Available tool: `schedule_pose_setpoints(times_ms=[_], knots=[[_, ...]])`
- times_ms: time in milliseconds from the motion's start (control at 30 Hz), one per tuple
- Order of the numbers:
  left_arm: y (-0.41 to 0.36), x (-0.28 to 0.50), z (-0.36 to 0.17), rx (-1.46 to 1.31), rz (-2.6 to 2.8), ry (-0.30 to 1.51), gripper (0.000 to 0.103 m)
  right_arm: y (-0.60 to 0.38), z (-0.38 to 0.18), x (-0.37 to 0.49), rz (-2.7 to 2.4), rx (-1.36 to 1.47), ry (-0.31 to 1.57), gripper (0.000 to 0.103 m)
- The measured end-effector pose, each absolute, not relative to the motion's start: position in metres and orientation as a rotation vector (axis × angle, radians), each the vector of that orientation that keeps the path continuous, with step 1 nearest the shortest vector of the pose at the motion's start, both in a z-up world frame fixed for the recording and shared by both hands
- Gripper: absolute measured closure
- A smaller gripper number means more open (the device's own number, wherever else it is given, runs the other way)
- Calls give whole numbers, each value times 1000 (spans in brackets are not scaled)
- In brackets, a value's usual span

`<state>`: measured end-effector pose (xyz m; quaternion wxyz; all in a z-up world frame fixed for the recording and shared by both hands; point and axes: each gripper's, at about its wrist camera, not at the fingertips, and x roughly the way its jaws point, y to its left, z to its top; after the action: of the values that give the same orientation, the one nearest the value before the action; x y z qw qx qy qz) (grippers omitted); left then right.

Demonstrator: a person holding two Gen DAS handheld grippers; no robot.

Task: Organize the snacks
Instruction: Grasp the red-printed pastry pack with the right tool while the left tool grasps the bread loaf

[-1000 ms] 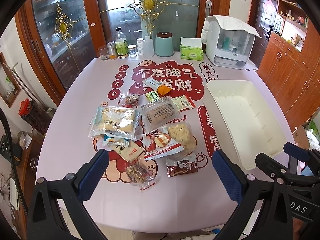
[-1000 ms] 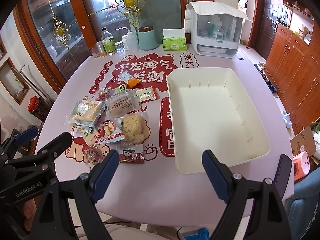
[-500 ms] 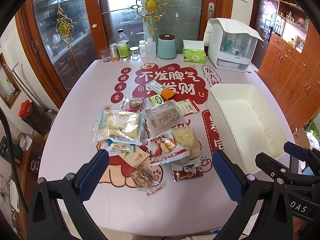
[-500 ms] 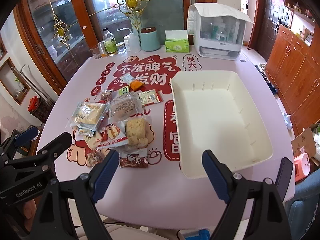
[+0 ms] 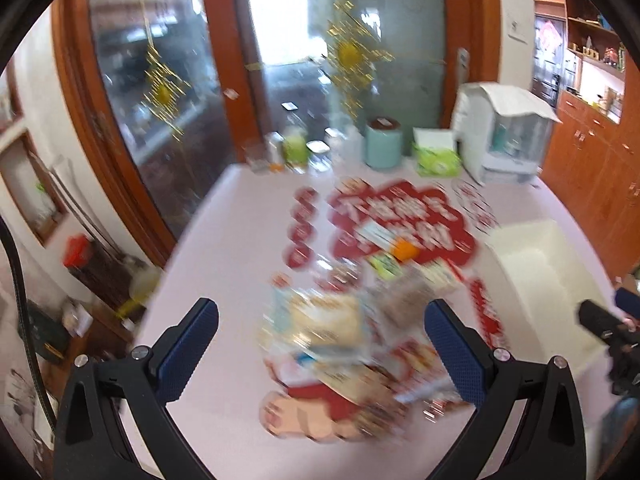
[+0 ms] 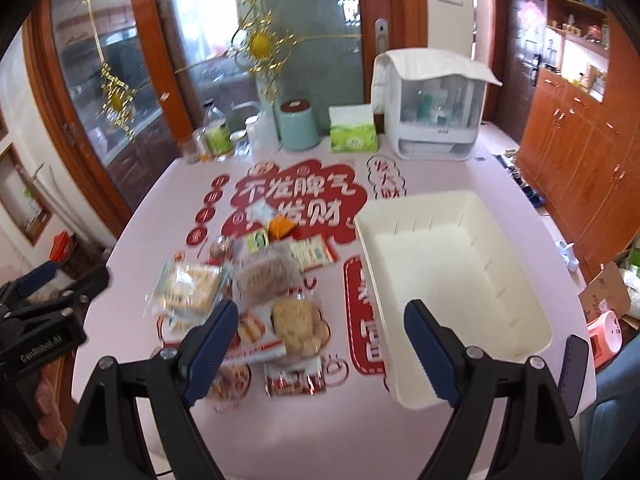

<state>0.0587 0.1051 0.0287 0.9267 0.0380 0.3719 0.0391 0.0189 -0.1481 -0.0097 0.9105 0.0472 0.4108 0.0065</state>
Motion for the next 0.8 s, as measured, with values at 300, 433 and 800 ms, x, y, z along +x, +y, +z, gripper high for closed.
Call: schedule_pose_setpoints(times_ms=[300,433,800], knots=[[189,109,11,7,68,834,1,-114,-31,52,36,113,876,17],[215,132,-26,-55,29,943,1,-90,-65,66,42,50,957,17],[212,194,-150,-108,-241,1215,1,-54,-162,104,95,41,1149,18]])
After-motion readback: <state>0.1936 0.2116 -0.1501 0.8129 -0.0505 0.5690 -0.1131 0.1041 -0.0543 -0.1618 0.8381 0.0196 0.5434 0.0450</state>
